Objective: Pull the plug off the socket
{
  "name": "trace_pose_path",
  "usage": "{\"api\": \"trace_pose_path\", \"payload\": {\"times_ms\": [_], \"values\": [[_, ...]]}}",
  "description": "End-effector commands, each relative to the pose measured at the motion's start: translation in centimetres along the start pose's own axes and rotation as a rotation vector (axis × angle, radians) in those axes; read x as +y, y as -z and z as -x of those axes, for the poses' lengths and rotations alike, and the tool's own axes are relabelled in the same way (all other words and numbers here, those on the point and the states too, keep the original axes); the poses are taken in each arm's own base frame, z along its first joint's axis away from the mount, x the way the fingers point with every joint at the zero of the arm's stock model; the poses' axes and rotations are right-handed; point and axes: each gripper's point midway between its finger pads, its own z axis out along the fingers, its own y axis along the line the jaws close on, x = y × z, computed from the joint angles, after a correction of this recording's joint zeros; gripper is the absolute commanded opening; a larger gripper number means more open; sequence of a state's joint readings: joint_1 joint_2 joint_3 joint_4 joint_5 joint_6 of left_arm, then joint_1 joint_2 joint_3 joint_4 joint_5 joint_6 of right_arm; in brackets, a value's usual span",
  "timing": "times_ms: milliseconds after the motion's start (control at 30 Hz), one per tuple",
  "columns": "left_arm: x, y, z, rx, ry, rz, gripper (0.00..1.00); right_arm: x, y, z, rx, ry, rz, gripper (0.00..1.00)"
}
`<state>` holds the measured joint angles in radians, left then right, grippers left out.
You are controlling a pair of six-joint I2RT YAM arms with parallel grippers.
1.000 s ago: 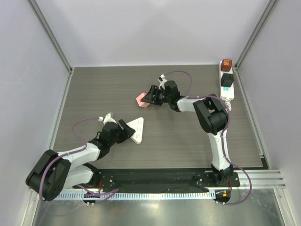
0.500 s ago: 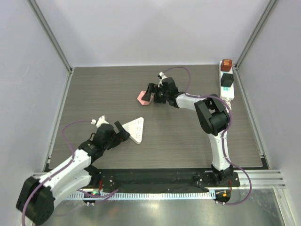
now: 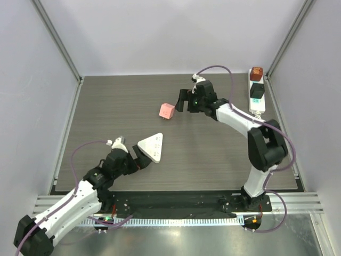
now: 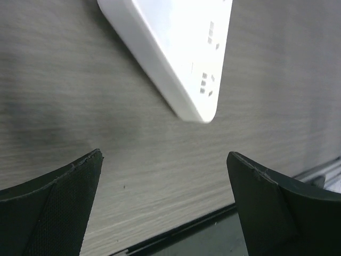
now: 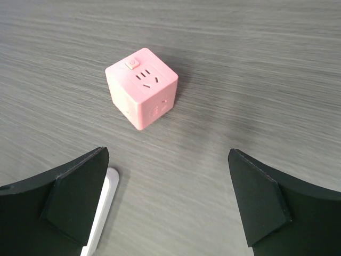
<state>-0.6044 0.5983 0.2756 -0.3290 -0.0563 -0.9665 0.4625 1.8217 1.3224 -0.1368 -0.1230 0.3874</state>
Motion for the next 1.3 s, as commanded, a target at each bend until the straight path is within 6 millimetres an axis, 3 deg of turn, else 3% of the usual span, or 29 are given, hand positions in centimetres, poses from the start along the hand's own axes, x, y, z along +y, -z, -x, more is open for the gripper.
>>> {"api": "trace_pose_path", "payload": {"times_ms": [0,33,100,133,200,233,267,300,333,400,433,600,667,800,833,867,933,1267], "values": [[-2.2,-0.9,-1.7,0.024,-0.014,-0.108,1.0,-2.1,4.6,2.3,-0.085,0.026,-0.086,1.0],[-3.7,-0.9,-2.2,0.012,-0.043,-0.151,1.0,-3.4,5.3,2.4,-0.097,0.016,-0.132,0.99],[-4.3,-1.6,-3.7,0.041,-0.087,-0.142,1.0,-5.6,7.3,2.3,-0.115,-0.02,-0.172,1.0],[-5.4,-1.5,-4.6,0.047,-0.127,-0.168,1.0,-8.9,8.5,3.1,-0.15,-0.062,-0.254,1.0],[-7.0,-2.0,-6.3,0.07,-0.179,-0.213,0.99,-12.2,10.4,3.0,-0.171,-0.076,-0.348,1.0],[-7.2,-2.3,-7.0,0.08,-0.192,-0.219,0.99,-15.8,11.9,3.4,-0.195,-0.105,-0.466,1.0],[-6.8,-2.8,-8.0,0.102,-0.222,-0.21,0.97,-17.3,13.0,3.5,-0.201,-0.104,-0.522,1.0],[-7.7,-2.6,-8.8,0.112,-0.248,-0.248,0.97,-19.1,13.8,3.7,-0.215,-0.119,-0.576,1.0],[-7.9,-2.7,-9.1,0.116,-0.271,-0.247,0.96,-21.8,15.2,4.0,-0.233,-0.152,-0.652,1.0],[-8.9,-2.3,-9.7,0.129,-0.326,-0.274,0.95,-24.1,15.3,3.5,-0.216,-0.183,-0.7,1.0],[-9.0,-2.2,-9.9,0.127,-0.34,-0.28,0.95,-26.5,16.4,4.0,-0.233,-0.225,-0.744,1.0],[-8.9,-1.7,-9.9,0.115,-0.339,-0.307,0.95,-30.1,16.0,5.1,-0.243,-0.197,-0.841,1.0],[-8.7,-1.6,-9.8,0.114,-0.34,-0.305,0.95,-32.2,15.2,5.1,-0.212,-0.184,-0.891,1.0],[-8.1,-1.2,-9.6,0.109,-0.341,-0.302,0.95,-34.0,12.6,6.3,-0.176,-0.129,-0.856,1.0],[-8.1,-0.9,-9.6,0.108,-0.338,-0.315,0.95,-34.5,12.4,7.6,-0.188,-0.109,-0.874,1.0],[-8.0,-0.8,-9.6,0.107,-0.342,-0.321,0.95,-35.6,11.9,6.9,-0.14,-0.082,-0.906,1.0],[-7.4,-0.5,-9.8,0.111,-0.354,-0.329,0.95,-36.7,12.1,8.1,-0.143,-0.05,-0.931,1.0],[-6.5,0.9,-8.7,0.058,-0.32,-0.374,0.94,-42.7,10.4,6.4,-0.056,-0.036,-0.83,1.0]]}}
